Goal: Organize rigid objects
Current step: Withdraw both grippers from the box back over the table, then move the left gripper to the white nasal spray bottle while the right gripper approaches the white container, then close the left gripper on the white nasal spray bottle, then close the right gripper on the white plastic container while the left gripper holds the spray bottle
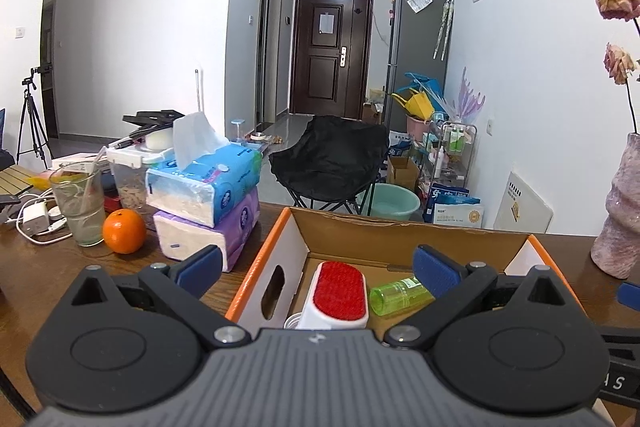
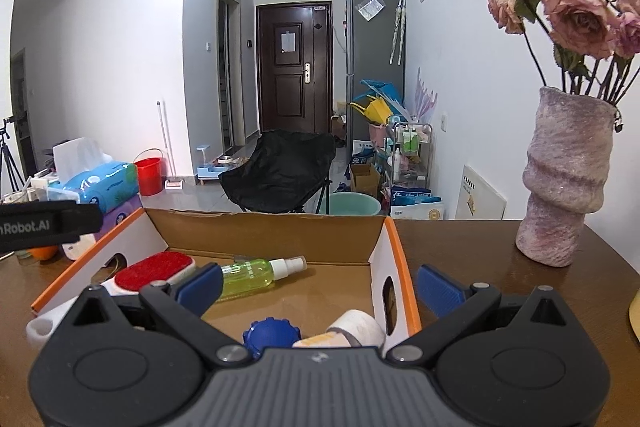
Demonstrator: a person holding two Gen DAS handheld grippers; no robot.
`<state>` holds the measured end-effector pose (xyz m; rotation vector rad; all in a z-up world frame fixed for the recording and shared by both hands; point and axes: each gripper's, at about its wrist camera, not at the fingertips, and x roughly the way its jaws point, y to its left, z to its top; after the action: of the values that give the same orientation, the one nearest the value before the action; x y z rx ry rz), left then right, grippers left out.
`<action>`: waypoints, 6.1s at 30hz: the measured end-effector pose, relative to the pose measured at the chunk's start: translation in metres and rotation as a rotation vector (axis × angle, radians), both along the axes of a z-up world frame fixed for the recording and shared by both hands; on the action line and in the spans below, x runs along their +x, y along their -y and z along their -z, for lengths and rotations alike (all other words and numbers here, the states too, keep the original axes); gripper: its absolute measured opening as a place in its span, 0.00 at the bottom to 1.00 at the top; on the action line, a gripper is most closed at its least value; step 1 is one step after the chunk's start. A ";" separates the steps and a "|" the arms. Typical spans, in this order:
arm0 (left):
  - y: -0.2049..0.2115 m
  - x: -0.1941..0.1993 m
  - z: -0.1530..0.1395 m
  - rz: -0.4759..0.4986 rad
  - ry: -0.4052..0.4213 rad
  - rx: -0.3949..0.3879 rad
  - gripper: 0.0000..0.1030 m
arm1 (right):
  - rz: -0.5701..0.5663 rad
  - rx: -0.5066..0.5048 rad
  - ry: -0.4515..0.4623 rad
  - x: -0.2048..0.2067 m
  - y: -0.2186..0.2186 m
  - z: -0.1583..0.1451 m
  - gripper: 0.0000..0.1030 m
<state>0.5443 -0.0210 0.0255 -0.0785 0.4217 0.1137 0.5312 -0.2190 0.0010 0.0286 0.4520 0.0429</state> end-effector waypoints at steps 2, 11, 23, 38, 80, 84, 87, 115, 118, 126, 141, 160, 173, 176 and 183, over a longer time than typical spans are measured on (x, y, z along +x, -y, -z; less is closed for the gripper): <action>-0.001 -0.006 0.000 0.000 0.000 0.002 1.00 | 0.002 -0.002 0.005 -0.008 0.000 -0.002 1.00; -0.006 -0.036 -0.004 0.000 0.007 -0.003 1.00 | 0.014 0.005 0.011 -0.036 0.009 -0.006 1.00; -0.011 -0.079 -0.005 -0.004 0.003 -0.006 1.00 | 0.016 -0.004 0.018 -0.082 0.015 -0.010 1.00; -0.013 -0.127 0.006 -0.001 -0.005 0.010 1.00 | 0.038 -0.034 0.026 -0.146 0.018 0.000 1.00; 0.015 -0.146 0.087 0.277 -0.174 0.023 1.00 | 0.222 0.044 -0.132 -0.190 0.073 0.065 1.00; 0.028 -0.138 0.088 0.301 -0.178 0.081 1.00 | 0.222 0.039 -0.132 -0.191 0.072 0.066 1.00; 0.032 -0.129 0.093 0.312 -0.202 0.104 1.00 | 0.223 0.041 -0.133 -0.191 0.072 0.065 1.00; 0.030 -0.089 0.110 0.293 -0.291 0.057 0.99 | 0.200 0.013 -0.172 -0.184 0.065 0.073 1.00; 0.029 -0.089 0.110 0.302 -0.290 0.048 0.96 | 0.201 0.013 -0.172 -0.184 0.065 0.074 1.00; 0.027 -0.094 0.106 0.283 -0.264 0.070 0.95 | 0.196 0.023 -0.166 -0.183 0.065 0.075 1.00; 0.001 -0.121 0.083 0.190 -0.157 0.072 0.95 | 0.111 0.084 -0.075 -0.171 0.063 0.065 1.00; -0.035 -0.123 0.070 0.089 -0.124 0.030 0.95 | 0.041 -0.017 -0.184 -0.088 0.045 0.079 1.00; -0.037 -0.119 0.070 0.078 -0.131 0.026 0.95 | 0.031 -0.015 -0.244 -0.059 0.040 0.086 0.62; -0.037 -0.120 0.069 0.078 -0.129 0.024 0.95 | 0.022 -0.028 -0.227 -0.066 0.036 0.086 0.62; -0.038 -0.120 0.068 0.080 -0.126 0.019 0.95 | 0.046 -0.031 -0.179 -0.083 0.032 0.080 0.62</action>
<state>0.4238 0.0173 -0.0427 -0.0359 0.5485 0.0441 0.4483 -0.2513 -0.0790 0.0121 0.6304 -0.0126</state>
